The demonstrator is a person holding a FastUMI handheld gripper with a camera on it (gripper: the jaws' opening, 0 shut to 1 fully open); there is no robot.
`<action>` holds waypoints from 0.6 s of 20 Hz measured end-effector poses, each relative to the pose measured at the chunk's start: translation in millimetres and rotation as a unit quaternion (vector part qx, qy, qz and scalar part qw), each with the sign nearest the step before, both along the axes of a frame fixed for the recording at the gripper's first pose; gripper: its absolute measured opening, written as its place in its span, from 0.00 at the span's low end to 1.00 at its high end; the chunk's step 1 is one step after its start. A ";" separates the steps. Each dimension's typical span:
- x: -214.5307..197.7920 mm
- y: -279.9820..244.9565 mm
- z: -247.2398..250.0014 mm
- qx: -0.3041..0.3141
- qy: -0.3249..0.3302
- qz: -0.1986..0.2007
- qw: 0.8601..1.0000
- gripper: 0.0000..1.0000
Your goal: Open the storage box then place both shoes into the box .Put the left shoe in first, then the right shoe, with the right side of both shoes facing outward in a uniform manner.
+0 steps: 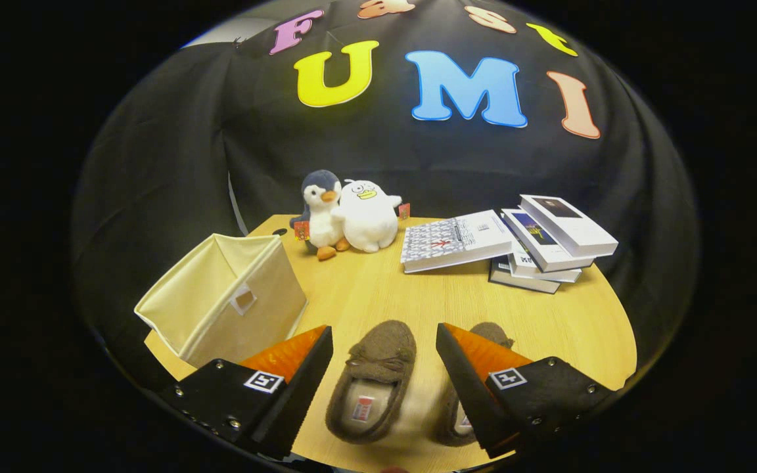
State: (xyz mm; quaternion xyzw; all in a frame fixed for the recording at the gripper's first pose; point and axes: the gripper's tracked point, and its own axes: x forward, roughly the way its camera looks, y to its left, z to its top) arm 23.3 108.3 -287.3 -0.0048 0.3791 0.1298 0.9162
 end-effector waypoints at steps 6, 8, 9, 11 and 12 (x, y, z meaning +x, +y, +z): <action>-19.3 -16.8 -56.8 -0.031 0.061 0.004 0.998 0.98; -26.9 -19.2 -71.2 -0.039 0.081 0.008 0.996 0.98; -29.9 -18.8 -76.9 -0.042 0.089 0.010 0.995 0.98; -35.0 -18.9 -88.2 -0.051 0.104 0.018 0.993 0.98; -37.2 -17.7 -93.4 -0.053 0.112 0.023 0.992 0.98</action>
